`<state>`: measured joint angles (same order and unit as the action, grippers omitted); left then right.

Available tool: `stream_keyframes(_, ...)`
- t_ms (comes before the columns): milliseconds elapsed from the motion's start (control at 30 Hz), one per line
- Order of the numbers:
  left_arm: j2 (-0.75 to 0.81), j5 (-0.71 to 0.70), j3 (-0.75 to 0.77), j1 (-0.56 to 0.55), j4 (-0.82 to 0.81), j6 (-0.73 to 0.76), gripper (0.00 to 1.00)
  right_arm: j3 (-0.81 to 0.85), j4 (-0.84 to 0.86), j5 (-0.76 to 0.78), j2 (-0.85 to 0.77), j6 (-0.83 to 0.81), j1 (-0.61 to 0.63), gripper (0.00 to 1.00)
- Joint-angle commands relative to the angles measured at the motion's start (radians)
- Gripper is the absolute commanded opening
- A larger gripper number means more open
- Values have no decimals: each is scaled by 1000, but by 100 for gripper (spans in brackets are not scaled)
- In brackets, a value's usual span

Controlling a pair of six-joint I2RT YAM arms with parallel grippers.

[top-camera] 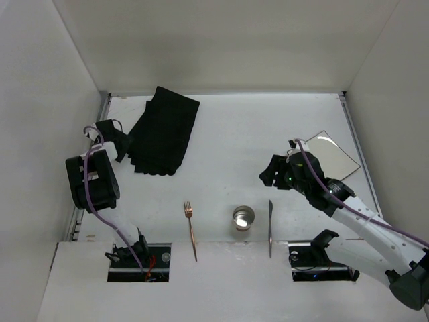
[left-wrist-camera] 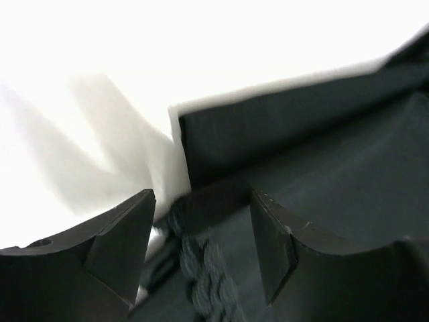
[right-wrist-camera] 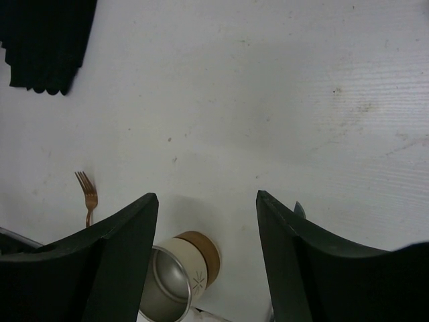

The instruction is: Set the dinner table for one person

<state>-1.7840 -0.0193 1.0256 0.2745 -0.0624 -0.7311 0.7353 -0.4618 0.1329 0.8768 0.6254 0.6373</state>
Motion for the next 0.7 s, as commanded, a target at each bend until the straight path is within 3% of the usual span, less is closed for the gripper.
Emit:
stream_keyframes(0,-34,47,70,16,-10,42,56,-5,37,-15,-9,-1,11,66)
stream_keyframes(233,-123,55,143,15,-7,55,48,6,17,-12,1,4,11,67)
stream_keyframes(367,-143,64,148,7,-7,58,34,16,12,-4,-1,4,11,67)
stream_keyframes(533,-109,82,122,13,-10,50,8,21,11,-4,-2,4,3,67)
stream_keyframes(667,-7,119,140,3,-14,41,1,18,18,-3,1,4,8,67)
